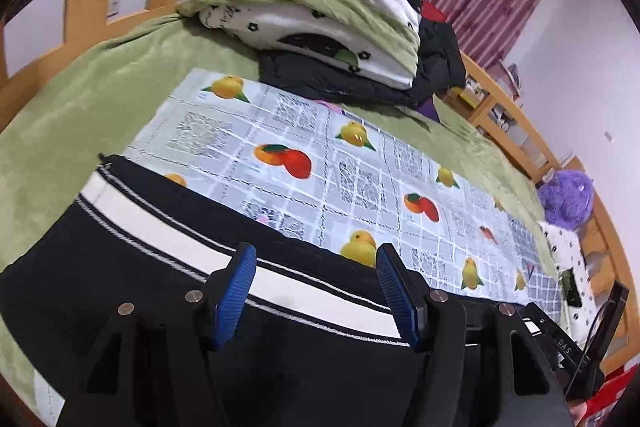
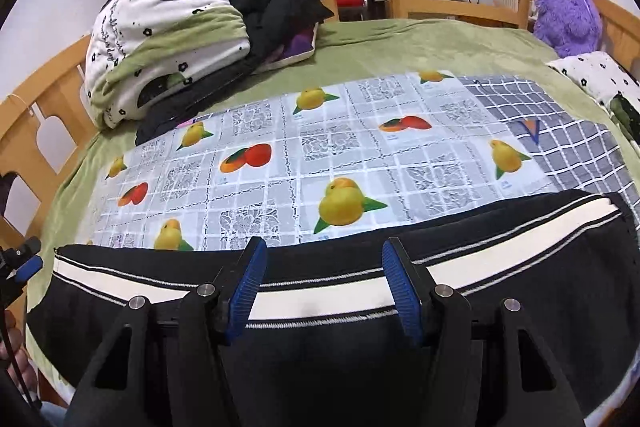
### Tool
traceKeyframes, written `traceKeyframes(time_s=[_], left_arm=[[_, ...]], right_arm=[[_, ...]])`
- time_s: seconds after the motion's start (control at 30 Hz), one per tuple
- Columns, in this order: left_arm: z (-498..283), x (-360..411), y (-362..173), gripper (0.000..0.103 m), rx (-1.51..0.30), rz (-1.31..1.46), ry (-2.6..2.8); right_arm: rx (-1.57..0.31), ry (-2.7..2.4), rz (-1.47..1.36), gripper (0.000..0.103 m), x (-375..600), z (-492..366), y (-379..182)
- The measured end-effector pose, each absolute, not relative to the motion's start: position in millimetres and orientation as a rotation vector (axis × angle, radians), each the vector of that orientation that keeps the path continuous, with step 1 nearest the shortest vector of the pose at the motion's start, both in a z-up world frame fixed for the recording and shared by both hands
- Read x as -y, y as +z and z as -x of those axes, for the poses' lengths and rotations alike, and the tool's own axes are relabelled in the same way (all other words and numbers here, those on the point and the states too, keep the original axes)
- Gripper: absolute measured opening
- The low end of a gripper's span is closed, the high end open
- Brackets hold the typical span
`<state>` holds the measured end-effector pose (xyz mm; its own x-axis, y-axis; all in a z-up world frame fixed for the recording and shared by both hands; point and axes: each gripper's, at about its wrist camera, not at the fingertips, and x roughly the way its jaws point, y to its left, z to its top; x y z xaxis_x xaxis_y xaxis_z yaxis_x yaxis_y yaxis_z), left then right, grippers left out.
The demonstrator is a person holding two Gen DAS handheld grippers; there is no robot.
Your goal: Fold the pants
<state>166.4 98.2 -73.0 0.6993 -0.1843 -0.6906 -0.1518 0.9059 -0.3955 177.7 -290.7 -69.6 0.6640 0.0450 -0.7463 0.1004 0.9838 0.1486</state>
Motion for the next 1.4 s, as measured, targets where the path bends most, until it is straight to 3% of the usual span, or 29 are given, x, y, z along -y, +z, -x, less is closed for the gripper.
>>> traceKeyframes(time_s=[0.2, 0.43, 0.63, 0.67, 0.73, 0.77, 0.9, 1.1, 1.23, 1.37, 1.4], left_arm=[[-168.0, -81.8, -77.0, 0.06, -0.81, 0.308, 0.022], [-178.0, -82.9, -84.2, 0.06, -0.839, 0.377, -0.025], [-181.1, -78.8, -91.4, 0.06, -0.871, 0.394, -0.048], [-181.7, -78.5, -91.9, 0.06, -0.874, 0.389, -0.046], [-182.5, -77.9, -93.3, 0.06, -0.883, 0.38, -0.04], [-182.5, -78.6, -94.3, 0.06, -0.887, 0.387, -0.039], [-183.3, -79.7, -98.2, 0.06, -0.906, 0.413, -0.052], [-180.3, -75.7, -95.0, 0.06, -0.893, 0.373, -0.027], [-178.8, -75.3, -93.3, 0.06, -0.886, 0.344, -0.008], [-178.1, -79.8, -91.4, 0.06, -0.882, 0.322, 0.015], [-176.5, -83.0, -88.6, 0.06, -0.87, 0.307, 0.034]], right_arm=[[-0.85, 0.001, -0.012, 0.059, 285.4, -199.4, -87.8], [-0.841, 0.243, 0.241, 0.059, 259.3, -216.4, -113.9], [-0.948, 0.292, 0.286, 0.059, 251.4, -238.7, -157.9], [-0.954, 0.302, 0.286, 0.057, 250.8, -239.0, -162.4], [-0.956, 0.356, 0.27, 0.038, 250.5, -236.4, -162.5], [-0.966, 0.367, 0.287, 0.017, 247.8, -234.3, -161.2], [-0.937, 0.338, 0.363, 0.005, 235.6, -227.5, -160.8], [-0.868, 0.313, 0.194, 0.004, 253.9, -236.3, -132.7], [-0.926, 0.242, 0.249, 0.004, 239.3, -246.4, -158.6], [-0.901, 0.192, 0.326, 0.01, 230.5, -244.4, -162.3], [-0.914, 0.195, 0.286, 0.015, 235.8, -246.5, -155.8]])
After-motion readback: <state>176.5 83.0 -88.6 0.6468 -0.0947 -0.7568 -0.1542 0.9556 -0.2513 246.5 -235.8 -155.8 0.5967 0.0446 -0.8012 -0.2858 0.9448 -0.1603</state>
